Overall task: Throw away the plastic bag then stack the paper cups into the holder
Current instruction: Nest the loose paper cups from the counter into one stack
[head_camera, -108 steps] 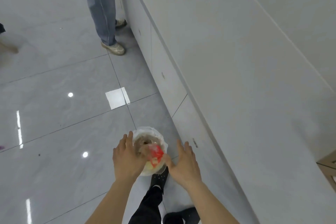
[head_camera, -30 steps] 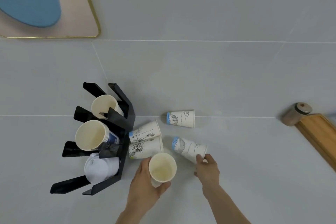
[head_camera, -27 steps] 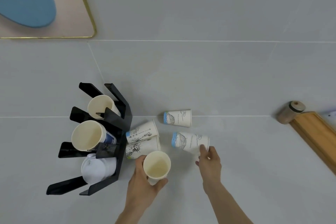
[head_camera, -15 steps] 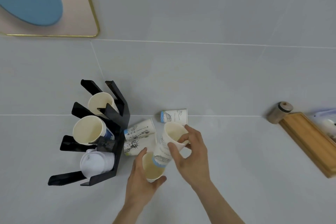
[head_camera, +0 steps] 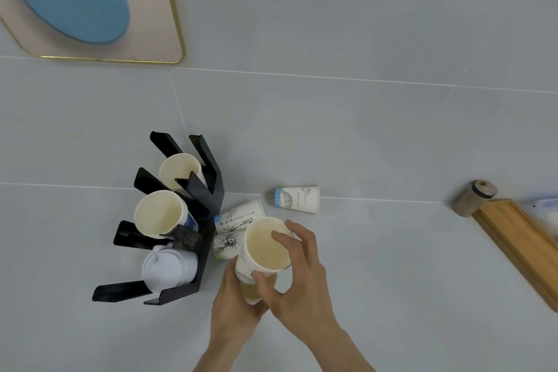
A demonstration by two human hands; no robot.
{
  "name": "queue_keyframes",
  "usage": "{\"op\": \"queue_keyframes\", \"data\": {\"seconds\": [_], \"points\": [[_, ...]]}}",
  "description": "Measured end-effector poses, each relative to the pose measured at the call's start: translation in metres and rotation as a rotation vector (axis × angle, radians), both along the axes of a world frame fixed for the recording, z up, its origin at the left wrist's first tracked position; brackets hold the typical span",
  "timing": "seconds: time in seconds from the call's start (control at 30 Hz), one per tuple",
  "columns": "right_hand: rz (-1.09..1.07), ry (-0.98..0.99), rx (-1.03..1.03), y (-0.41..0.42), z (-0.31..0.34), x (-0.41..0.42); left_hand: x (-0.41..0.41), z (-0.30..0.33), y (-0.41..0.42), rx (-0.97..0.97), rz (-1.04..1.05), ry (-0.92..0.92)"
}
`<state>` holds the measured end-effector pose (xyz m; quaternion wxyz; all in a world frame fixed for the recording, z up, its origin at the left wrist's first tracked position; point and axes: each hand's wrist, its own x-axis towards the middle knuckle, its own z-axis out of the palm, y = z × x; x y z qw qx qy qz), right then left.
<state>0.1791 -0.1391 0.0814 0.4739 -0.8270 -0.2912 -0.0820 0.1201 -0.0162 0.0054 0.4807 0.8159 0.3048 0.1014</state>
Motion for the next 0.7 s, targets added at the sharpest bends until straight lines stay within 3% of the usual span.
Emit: {"op": "queue_keyframes", "data": {"seconds": [0.13,0.33,0.5,0.7], "points": [[-0.009,0.045,-0.082,-0.003,-0.019,0.005,-0.001,0.004,0.008,-0.004,0.035,0.008],[0.119,0.180,-0.243,0.003,-0.048,-0.001,-0.001,-0.004,0.012,0.160,-0.170,-0.004],[0.077,0.253,-0.312,0.005,-0.068,0.003,0.001,-0.001,0.015,0.088,-0.133,-0.059],[-0.208,0.617,-0.107,0.028,-0.067,0.041,0.004,-0.009,0.029,0.125,-0.086,-0.078]]}}
